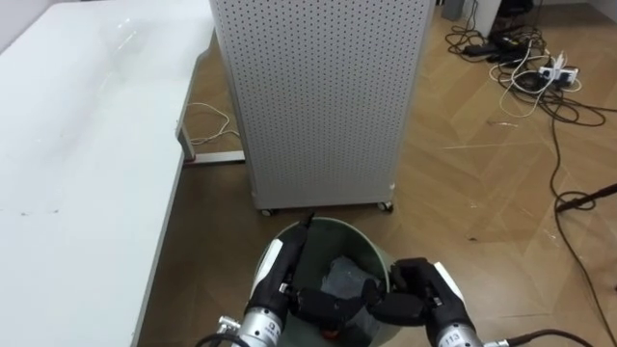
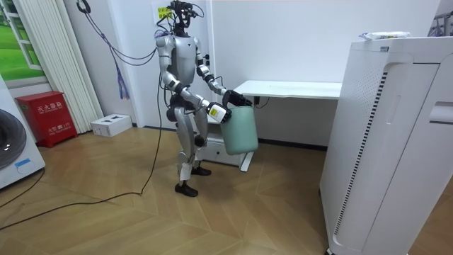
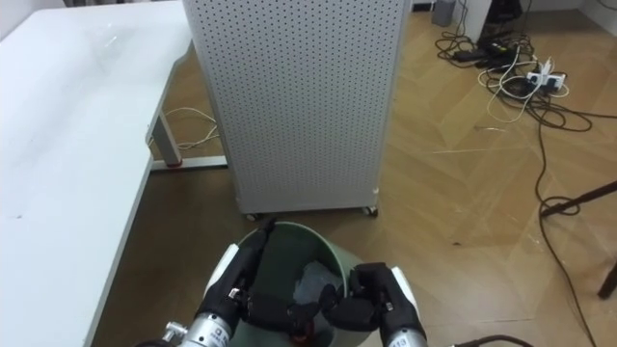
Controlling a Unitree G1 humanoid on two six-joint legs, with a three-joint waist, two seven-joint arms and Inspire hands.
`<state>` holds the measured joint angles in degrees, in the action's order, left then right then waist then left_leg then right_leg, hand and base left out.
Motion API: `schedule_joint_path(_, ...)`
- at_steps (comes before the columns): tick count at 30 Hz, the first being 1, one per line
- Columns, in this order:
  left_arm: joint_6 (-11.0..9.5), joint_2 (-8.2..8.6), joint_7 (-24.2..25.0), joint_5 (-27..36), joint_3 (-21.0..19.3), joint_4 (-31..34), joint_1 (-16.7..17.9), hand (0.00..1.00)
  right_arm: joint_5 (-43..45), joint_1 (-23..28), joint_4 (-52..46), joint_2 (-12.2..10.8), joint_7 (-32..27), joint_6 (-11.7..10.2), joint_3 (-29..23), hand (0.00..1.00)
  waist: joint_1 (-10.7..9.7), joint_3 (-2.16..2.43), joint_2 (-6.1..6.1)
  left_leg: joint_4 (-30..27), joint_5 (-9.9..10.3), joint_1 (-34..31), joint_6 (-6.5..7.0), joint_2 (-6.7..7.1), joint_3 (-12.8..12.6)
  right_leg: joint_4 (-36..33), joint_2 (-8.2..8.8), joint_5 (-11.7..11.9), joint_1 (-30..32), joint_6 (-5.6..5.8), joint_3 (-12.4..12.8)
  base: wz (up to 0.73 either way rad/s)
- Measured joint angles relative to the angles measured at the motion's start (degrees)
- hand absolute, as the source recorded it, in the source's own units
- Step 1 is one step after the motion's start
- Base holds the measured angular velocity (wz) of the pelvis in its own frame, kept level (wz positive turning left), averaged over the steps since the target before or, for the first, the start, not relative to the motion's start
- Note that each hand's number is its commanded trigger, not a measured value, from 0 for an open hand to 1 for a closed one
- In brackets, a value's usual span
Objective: Pick garbage
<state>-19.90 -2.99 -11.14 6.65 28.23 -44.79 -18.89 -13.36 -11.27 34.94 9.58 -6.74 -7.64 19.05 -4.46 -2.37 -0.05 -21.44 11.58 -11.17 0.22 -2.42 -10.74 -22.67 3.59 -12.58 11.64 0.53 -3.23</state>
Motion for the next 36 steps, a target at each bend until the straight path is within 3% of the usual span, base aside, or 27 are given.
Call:
schedule_joint_path(8, 0.0, -0.69, -0.1, 0.0, 0.2, 0.5, 1.6, 0.0, 0.0, 2.6, 0.0, -0.1, -1.5, 0.0, -0.1, 1.0, -1.0, 0.1, -0.06, 1.6, 0.0, 1.9, 0.0, 0.17, 0.6, 2.0, 0.0, 0.2, -2.5, 0.14, -0.9, 0.03)
schedule_joint_path(14, 0.0, -2.42, 0.2, 0.0, -0.4, 5.2, 5.0, 0.0, -0.1, 6.4, 0.1, 0.3, -4.1, 0.0, -1.8, 1.0, -1.9, 0.52, -0.17, 3.6, 0.0, 4.4, -0.01, 0.38, 0.5, 3.1, -0.01, 0.2, -4.8, 0.23, -1.1, 0.02)
schedule_joint_path(18, 0.0, -3.91, 0.4, 0.0, -0.4, 5.5, 6.8, 0.0, -2.3, 8.1, 0.6, 2.5, -4.7, -0.1, -2.8, 1.0, -2.0, 0.66, -0.28, 4.4, 0.0, 5.2, -0.01, 0.41, 0.4, 3.1, 0.16, 0.2, -5.1, 0.23, -2.1, -0.02)
schedule_joint_path(21, 0.0, -4.93, 0.4, 0.0, -0.8, 5.5, 8.1, 0.0, -3.4, 10.1, 0.9, 3.9, -5.7, -0.1, -3.0, 1.0, -2.0, 0.95, -0.75, 4.8, 0.0, 5.9, -0.01, 0.39, 0.1, 3.4, 0.18, 0.2, -5.6, 0.22, -2.2, -0.03)
schedule_joint_path(22, 0.0, -5.02, 0.3, 0.0, -1.1, 5.5, 8.4, 0.0, -3.5, 11.1, 1.4, 4.2, -5.8, -0.1, -3.2, 1.0, -2.0, 1.34, -1.11, 4.8, 0.0, 5.9, -0.01, 0.42, 0.1, 4.0, 0.19, 0.2, -6.0, 0.22, -2.3, 0.05)
schedule_joint_path(25, 0.0, -5.55, 0.1, 0.0, -1.2, 5.5, 9.2, 0.0, -3.4, 12.7, 5.1, 4.1, -5.7, -0.2, -4.4, 1.0, -2.3, 1.77, -1.78, 5.0, 0.0, 7.2, -0.01, 0.45, 0.0, 5.2, 0.18, 0.4, -8.0, 0.33, -2.8, 0.09)
schedule_joint_path(32, 0.0, -7.95, -0.4, 0.0, -1.6, 5.5, 10.6, 0.0, -4.7, 14.6, 11.6, 4.2, -6.2, -0.2, -7.0, 1.0, -3.2, 1.79, -1.78, 5.8, -0.2, 8.9, 0.33, 0.89, 0.0, 6.1, 0.58, 0.5, -10.1, 0.63, -3.3, 0.04)
schedule_joint_path(36, 0.0, -8.36, -0.4, -0.7, -2.4, 4.0, 11.0, 0.0, -5.9, 14.6, 15.2, 4.2, -4.7, -0.2, -7.0, 1.0, -3.0, 1.73, -1.72, 5.9, -0.2, 9.5, 0.33, 0.99, -0.2, 5.9, 0.64, 0.5, -10.2, 0.69, -2.9, -0.07)
